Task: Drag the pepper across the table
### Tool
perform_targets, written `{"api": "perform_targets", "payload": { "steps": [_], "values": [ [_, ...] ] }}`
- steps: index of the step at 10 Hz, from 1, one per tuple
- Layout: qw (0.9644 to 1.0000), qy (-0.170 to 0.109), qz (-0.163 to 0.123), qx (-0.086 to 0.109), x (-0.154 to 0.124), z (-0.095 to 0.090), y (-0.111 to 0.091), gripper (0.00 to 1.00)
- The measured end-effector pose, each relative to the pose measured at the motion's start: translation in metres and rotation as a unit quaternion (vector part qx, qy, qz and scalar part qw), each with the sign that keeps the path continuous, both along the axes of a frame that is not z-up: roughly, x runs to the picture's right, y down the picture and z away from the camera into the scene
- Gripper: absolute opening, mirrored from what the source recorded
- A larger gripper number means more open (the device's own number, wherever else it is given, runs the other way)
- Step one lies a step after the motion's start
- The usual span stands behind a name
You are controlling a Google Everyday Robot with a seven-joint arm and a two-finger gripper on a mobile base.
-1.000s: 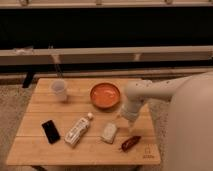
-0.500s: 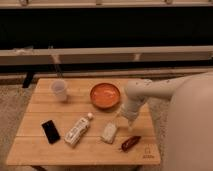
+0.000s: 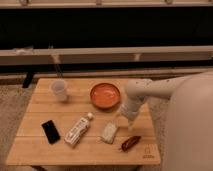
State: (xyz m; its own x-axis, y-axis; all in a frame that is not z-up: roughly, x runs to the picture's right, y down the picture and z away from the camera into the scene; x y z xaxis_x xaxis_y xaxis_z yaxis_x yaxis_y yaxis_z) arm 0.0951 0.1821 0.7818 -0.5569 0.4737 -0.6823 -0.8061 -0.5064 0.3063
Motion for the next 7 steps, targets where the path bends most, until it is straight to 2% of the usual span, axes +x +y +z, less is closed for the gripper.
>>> {"api": "perform_targets", "payload": {
  "steps": [3,7],
  "values": [
    [0.9993,0.024,0.009,-0.027,0.023,0.008,0.021,0.65],
    [0.9956,0.05,0.041,-0.068,0.062,0.01,0.057,0.65]
  ]
}}
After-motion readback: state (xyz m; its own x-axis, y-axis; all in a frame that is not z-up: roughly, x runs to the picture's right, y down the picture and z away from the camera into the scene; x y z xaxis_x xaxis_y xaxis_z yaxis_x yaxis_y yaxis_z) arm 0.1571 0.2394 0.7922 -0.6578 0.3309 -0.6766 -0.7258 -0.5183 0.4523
